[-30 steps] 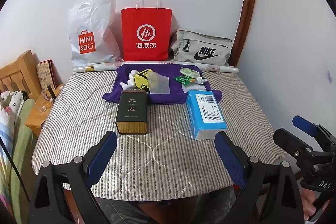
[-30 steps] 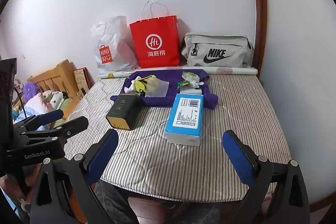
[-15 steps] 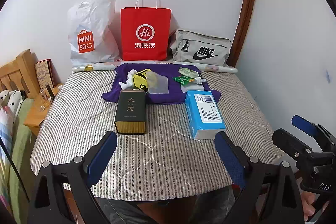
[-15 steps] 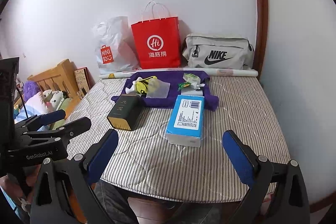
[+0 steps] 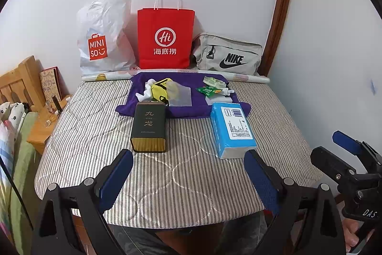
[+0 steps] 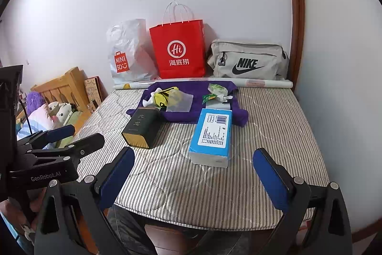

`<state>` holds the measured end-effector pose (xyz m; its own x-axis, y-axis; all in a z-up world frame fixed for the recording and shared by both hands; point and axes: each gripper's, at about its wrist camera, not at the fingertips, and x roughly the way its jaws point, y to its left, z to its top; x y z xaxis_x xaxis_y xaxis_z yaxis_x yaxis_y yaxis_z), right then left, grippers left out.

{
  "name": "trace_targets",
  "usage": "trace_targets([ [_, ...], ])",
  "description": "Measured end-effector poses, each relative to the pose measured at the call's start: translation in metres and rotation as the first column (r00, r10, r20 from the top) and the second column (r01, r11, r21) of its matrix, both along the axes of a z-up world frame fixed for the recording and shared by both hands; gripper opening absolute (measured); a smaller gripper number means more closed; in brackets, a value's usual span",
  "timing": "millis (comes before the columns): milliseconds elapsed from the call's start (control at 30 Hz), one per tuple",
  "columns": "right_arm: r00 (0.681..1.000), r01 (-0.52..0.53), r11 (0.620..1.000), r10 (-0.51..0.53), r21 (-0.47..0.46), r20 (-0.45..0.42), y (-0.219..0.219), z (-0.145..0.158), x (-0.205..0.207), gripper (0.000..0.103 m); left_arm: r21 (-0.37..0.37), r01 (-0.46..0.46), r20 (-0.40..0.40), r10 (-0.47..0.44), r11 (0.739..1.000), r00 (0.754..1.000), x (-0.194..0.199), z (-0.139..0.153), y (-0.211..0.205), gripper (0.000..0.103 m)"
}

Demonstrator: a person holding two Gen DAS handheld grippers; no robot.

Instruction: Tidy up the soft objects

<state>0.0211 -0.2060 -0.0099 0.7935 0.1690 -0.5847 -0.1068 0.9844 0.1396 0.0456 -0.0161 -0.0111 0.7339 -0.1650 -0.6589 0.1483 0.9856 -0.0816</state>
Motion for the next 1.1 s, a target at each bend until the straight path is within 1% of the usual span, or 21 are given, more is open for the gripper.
trace_targets([
  [1100,1.000,0.001,1.000,-0.001,-0.003,0.004,0.0000,0.0008,-0.0021,0.099,-0.004,-0.002,0.000,0.002,1.000,1.000,-0.0015,-0.0007,-0.0006,0.094],
])
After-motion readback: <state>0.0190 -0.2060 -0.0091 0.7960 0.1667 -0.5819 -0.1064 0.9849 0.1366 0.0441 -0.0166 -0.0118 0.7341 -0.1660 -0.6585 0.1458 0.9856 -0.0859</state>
